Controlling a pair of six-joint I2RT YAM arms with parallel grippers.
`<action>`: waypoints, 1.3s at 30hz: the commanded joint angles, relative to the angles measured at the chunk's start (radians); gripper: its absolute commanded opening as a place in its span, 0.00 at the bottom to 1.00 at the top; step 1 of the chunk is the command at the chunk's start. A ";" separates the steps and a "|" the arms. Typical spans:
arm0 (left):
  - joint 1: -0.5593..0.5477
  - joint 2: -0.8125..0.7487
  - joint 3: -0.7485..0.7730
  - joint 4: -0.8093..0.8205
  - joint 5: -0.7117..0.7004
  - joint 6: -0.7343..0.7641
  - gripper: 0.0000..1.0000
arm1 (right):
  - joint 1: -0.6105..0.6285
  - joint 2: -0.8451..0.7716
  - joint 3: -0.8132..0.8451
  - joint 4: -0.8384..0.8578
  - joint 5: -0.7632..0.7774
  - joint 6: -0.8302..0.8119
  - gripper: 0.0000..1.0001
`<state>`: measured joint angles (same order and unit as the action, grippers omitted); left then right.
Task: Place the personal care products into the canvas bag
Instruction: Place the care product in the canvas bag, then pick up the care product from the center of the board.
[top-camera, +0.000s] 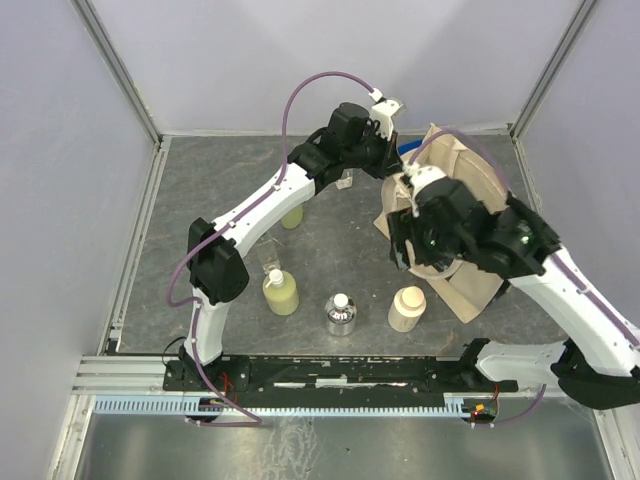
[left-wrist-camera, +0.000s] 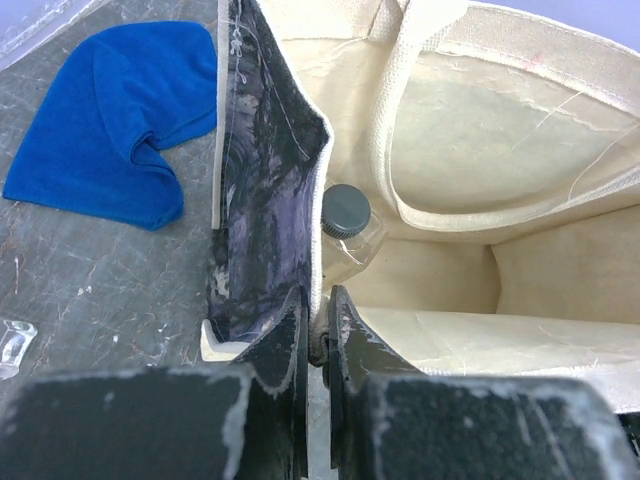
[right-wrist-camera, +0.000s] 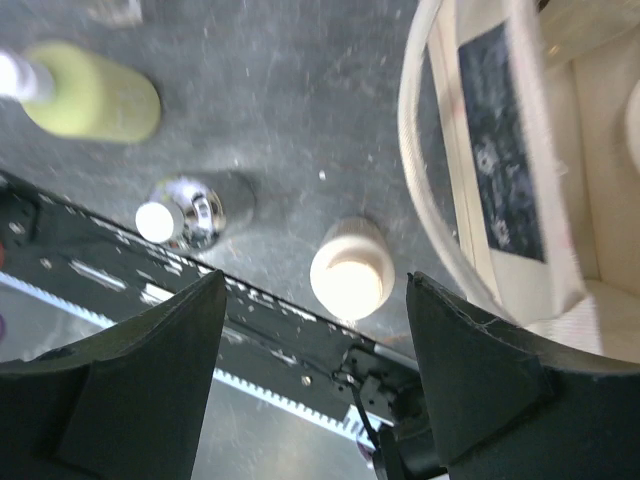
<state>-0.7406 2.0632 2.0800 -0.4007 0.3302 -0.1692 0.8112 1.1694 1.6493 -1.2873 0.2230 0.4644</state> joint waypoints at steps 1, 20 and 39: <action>0.007 0.009 0.044 -0.018 -0.025 0.045 0.03 | 0.108 0.014 -0.089 -0.069 0.083 0.101 0.81; 0.009 -0.037 0.006 -0.029 -0.036 0.060 0.03 | 0.182 -0.153 -0.657 0.276 0.134 0.142 0.84; 0.009 -0.070 -0.039 -0.011 -0.045 0.051 0.03 | 0.181 -0.168 -0.699 0.243 0.159 0.168 0.71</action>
<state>-0.7391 2.0487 2.0594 -0.4118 0.3130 -0.1623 0.9882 1.0401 0.9295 -1.0080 0.3473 0.6083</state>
